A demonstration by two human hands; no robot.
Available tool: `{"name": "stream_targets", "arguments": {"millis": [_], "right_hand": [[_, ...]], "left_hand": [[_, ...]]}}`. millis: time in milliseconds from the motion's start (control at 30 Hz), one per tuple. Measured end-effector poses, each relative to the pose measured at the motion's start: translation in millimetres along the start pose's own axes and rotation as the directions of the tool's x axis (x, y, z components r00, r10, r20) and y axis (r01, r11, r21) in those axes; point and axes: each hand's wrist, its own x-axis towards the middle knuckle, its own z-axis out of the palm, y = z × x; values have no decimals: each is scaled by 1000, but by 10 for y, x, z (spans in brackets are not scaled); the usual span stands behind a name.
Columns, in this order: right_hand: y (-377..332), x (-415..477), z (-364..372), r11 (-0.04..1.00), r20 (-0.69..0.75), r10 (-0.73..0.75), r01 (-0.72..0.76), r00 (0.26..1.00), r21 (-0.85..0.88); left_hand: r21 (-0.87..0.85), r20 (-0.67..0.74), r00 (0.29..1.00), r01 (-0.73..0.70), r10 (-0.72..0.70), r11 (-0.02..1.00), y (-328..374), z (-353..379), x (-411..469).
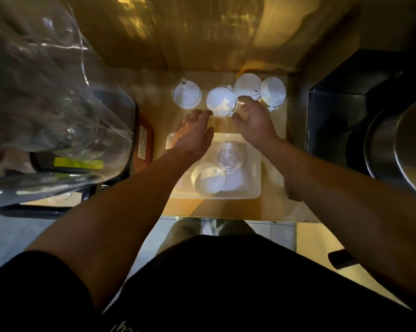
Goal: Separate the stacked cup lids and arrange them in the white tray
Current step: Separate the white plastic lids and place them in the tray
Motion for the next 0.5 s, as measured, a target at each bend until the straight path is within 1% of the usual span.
{"name": "stream_targets", "arguments": {"millis": [67, 133, 200, 300, 367, 500], "right_hand": [[24, 151, 48, 999, 20, -2, 3, 1000, -49], [25, 297, 87, 994, 38, -14, 18, 999, -106], [39, 433, 131, 985, 55, -26, 35, 998, -169], [84, 639, 210, 963, 89, -64, 85, 994, -257], [121, 750, 249, 945, 112, -92, 122, 990, -304], [177, 950, 297, 880, 165, -187, 240, 968, -409]], "left_hand": [[13, -11, 1000, -22, 22, 1000, -28, 19, 152], [58, -27, 998, -63, 65, 996, -88, 47, 315], [104, -37, 997, -68, 72, 992, -177, 75, 485], [168, -63, 997, -27, 38, 985, -320, 112, 723], [213, -46, 999, 1, 9, 977, -400, 136, 852], [178, -61, 997, 58, -47, 982, -537, 206, 1099]]}}
